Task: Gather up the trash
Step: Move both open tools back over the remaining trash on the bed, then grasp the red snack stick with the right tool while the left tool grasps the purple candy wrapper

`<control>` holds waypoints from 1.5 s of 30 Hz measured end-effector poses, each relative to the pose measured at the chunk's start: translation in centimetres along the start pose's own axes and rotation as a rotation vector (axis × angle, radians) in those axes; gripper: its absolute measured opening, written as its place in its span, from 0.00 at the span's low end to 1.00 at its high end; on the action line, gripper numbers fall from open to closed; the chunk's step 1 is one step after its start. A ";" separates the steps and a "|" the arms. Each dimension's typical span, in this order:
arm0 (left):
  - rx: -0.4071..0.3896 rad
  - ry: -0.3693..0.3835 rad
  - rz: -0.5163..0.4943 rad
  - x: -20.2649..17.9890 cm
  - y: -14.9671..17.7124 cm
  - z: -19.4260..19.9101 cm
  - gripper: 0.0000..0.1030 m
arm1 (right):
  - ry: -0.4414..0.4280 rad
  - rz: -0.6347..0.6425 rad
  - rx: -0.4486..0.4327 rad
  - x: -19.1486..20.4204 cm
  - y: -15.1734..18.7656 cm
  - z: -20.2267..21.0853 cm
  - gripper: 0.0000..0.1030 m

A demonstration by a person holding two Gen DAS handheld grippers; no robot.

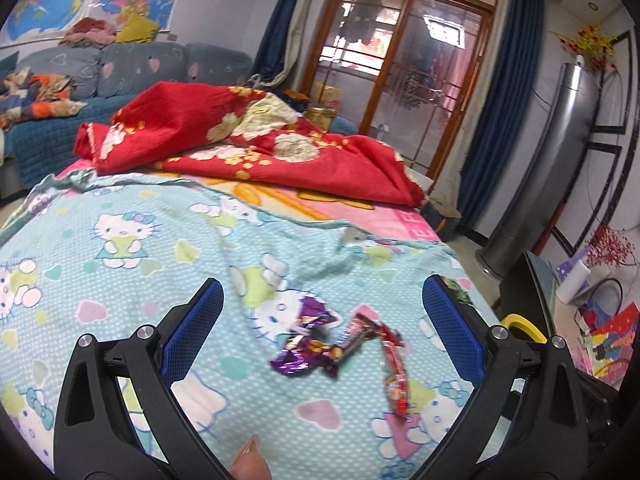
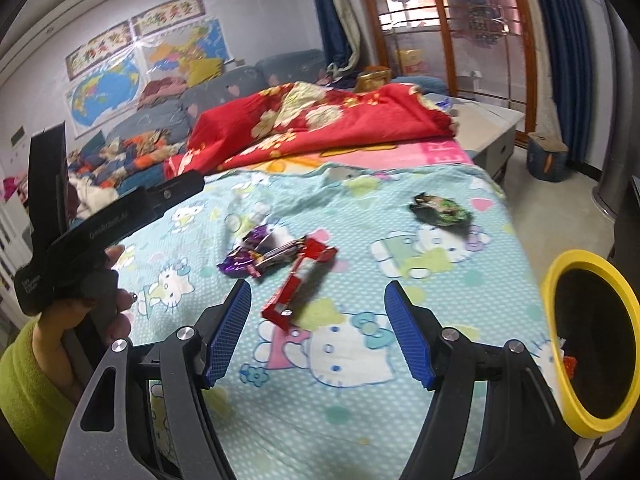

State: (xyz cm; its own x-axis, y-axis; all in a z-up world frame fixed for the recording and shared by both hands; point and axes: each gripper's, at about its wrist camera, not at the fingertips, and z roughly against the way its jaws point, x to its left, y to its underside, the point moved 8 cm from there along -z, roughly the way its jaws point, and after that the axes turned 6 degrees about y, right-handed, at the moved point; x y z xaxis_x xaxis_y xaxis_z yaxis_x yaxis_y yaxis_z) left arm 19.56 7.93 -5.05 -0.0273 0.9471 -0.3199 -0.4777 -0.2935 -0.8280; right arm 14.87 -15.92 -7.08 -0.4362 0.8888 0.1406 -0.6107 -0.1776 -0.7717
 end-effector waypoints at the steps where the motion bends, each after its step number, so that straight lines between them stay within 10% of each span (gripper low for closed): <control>1: 0.004 -0.004 0.006 0.5 0.1 -0.1 0.89 | -0.005 0.009 0.004 0.4 0.0 -0.3 0.65; 16: 0.137 0.070 0.116 3.8 3.3 -2.9 0.50 | -0.019 0.039 0.126 3.2 0.6 -6.5 0.65; 28: 0.243 0.138 0.187 3.2 6.1 -5.9 0.37 | -0.065 -0.007 0.211 3.1 2.8 -9.8 0.31; 36: 0.278 0.166 0.237 3.3 7.0 -6.9 0.13 | -0.099 -0.018 0.203 2.9 3.4 -9.4 0.20; 45: 0.231 0.165 0.192 2.5 6.0 -5.5 0.11 | -0.090 -0.006 0.177 2.7 3.3 -8.4 0.11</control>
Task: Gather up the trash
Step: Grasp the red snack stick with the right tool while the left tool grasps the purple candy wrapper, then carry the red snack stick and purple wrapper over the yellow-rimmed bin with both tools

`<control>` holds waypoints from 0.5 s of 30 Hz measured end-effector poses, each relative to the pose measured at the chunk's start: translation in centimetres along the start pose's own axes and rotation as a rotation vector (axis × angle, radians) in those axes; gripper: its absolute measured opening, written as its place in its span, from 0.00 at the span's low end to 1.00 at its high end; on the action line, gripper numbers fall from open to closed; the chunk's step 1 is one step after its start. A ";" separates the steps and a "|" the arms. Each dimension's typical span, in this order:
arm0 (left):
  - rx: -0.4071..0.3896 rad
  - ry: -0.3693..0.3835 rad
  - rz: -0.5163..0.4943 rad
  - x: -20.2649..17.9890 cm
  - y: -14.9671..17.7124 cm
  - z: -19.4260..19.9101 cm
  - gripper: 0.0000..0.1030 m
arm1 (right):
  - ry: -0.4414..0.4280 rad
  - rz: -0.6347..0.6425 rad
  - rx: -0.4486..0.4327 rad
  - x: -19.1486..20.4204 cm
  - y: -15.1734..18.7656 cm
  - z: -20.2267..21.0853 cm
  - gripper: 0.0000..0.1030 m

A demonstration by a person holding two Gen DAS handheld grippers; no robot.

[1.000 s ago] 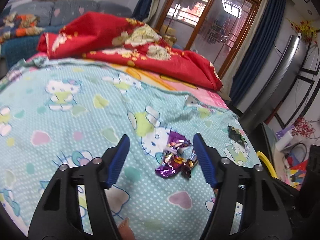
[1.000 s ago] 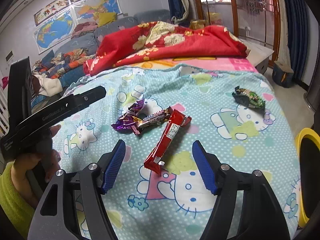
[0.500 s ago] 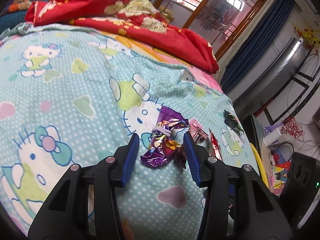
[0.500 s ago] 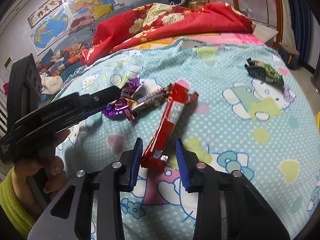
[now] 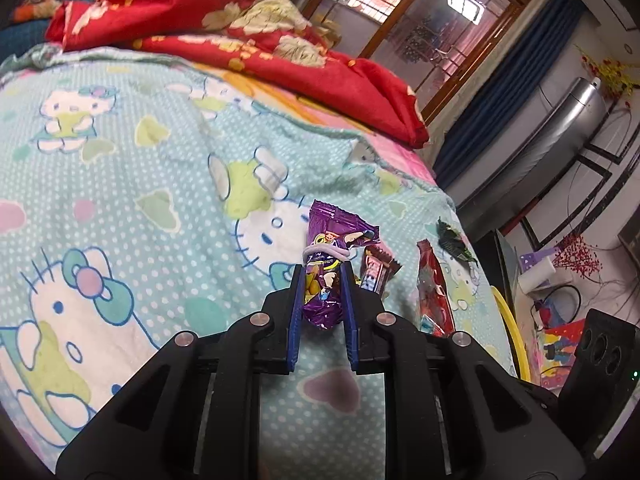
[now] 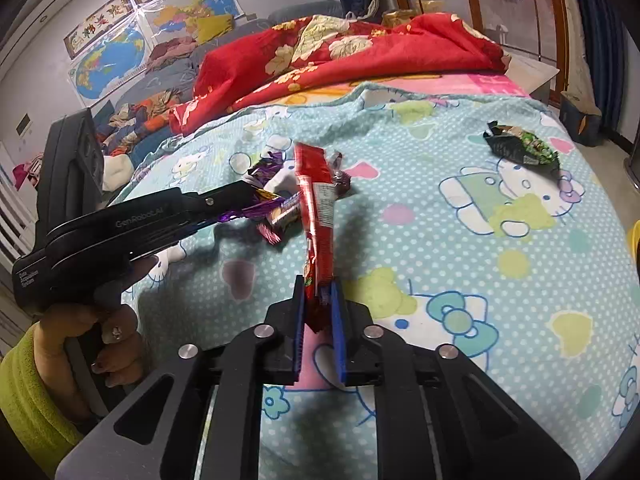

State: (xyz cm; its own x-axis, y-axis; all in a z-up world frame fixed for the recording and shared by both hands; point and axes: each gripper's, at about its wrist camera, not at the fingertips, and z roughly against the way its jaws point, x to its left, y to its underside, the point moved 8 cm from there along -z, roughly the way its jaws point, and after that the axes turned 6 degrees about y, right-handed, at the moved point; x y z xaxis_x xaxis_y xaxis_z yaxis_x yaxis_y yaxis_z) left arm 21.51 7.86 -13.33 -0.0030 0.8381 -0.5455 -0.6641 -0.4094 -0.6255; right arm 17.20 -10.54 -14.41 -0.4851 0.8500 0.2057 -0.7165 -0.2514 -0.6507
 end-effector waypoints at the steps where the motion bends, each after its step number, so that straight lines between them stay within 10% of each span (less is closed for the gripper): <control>1: -0.009 -0.001 -0.007 -0.2 -0.2 0.3 0.11 | 0.000 -0.002 -0.004 -0.1 0.0 0.2 0.09; 15: -0.047 0.053 -0.087 -4.9 -0.8 1.7 0.11 | 0.045 -0.035 -0.079 -2.9 -1.0 3.4 0.09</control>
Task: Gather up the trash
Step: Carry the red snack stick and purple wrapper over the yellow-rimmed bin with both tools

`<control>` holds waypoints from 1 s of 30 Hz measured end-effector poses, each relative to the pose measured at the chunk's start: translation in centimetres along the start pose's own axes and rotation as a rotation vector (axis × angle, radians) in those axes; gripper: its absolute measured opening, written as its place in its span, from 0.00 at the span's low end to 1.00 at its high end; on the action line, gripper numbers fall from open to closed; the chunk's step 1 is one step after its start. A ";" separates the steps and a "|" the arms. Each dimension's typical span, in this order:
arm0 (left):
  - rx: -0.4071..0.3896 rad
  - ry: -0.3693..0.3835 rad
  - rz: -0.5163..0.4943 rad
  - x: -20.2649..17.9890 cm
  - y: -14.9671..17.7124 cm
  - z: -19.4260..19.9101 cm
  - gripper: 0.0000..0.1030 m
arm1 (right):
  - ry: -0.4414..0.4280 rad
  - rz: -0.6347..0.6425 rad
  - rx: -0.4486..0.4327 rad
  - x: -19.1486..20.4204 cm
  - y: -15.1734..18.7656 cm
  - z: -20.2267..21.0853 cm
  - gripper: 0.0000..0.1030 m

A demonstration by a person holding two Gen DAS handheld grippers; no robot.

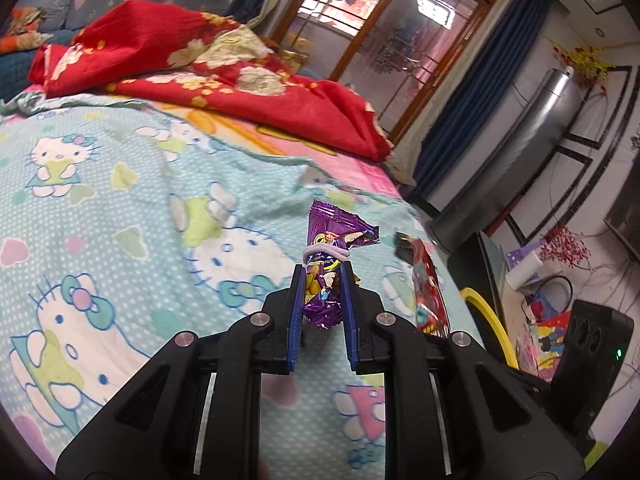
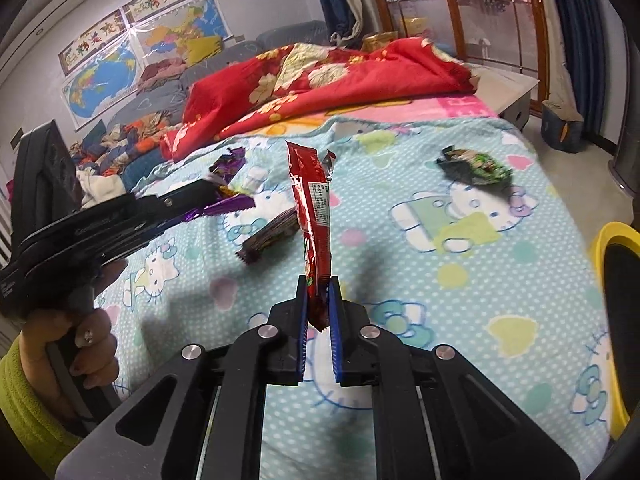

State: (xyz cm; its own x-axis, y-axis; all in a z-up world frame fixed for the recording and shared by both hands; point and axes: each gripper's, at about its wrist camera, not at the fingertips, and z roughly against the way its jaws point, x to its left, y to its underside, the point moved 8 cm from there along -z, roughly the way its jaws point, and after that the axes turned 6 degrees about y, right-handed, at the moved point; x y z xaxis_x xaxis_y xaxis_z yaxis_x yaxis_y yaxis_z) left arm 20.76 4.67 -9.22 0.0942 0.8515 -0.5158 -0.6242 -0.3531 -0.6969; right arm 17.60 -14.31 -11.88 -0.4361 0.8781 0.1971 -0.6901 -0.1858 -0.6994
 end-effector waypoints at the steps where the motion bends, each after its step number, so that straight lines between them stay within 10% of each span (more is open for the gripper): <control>1: 0.003 0.008 -0.011 -0.6 0.1 -0.1 0.11 | 0.008 -0.006 -0.007 -0.5 -0.2 0.3 0.09; 30: 0.118 0.157 -0.232 -12.6 5.2 -2.8 0.11 | 0.220 -0.217 -0.115 -15.3 -0.5 7.0 0.09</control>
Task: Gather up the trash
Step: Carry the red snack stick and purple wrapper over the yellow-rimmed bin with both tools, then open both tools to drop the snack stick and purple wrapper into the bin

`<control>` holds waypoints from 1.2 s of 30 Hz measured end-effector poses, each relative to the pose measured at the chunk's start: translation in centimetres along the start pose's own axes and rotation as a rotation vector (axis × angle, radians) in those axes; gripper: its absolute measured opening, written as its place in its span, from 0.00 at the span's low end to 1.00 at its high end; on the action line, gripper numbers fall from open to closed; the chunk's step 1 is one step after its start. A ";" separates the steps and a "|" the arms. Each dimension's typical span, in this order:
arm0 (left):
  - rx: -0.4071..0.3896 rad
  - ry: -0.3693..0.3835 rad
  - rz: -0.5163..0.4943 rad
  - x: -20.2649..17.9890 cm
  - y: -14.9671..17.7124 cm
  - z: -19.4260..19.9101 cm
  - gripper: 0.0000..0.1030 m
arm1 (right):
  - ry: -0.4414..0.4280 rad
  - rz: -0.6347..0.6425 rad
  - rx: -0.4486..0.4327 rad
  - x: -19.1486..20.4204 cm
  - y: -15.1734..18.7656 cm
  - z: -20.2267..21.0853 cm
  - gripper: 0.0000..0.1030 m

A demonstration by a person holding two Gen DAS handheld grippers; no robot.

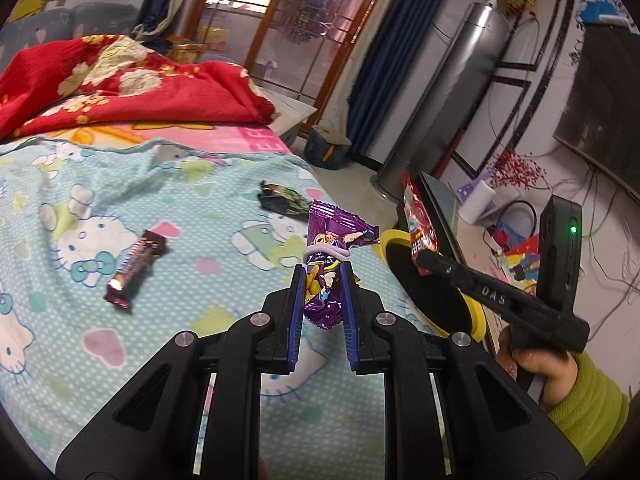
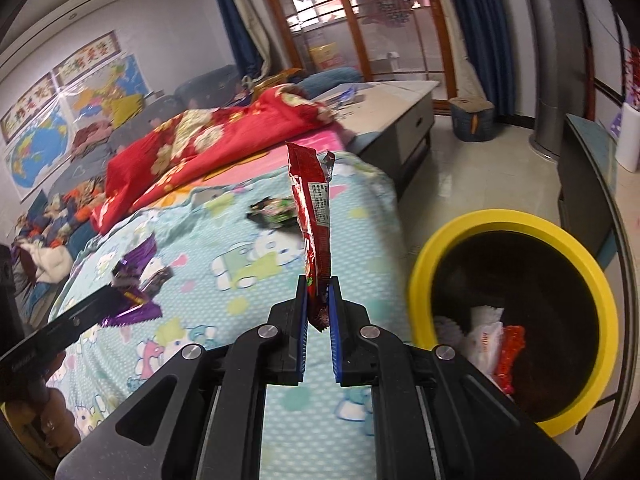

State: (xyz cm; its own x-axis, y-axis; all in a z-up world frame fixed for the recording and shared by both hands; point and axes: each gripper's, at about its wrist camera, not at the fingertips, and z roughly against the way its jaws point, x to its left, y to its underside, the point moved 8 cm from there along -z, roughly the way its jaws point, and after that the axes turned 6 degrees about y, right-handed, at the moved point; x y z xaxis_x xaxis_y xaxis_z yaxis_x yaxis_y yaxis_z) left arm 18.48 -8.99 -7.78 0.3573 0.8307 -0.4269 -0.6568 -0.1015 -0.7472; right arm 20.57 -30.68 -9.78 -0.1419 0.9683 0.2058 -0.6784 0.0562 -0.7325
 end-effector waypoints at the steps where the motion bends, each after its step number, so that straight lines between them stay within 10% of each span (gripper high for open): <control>1: 0.003 0.004 -0.005 -0.3 0.1 -0.1 0.11 | 0.007 -0.009 -0.003 -0.6 -0.1 0.1 0.09; 36: 0.186 0.147 -0.215 -12.2 2.5 -10.7 0.12 | 0.171 -0.256 0.050 -15.6 2.9 2.3 0.12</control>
State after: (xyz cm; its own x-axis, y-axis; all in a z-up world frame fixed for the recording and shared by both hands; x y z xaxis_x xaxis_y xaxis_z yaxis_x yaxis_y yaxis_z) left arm 19.56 -25.22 -9.91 0.5843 0.7331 -0.3479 -0.6608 0.1809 -0.7285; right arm 19.13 -46.15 -13.58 0.1588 0.9513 0.2643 -0.7119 0.2958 -0.6369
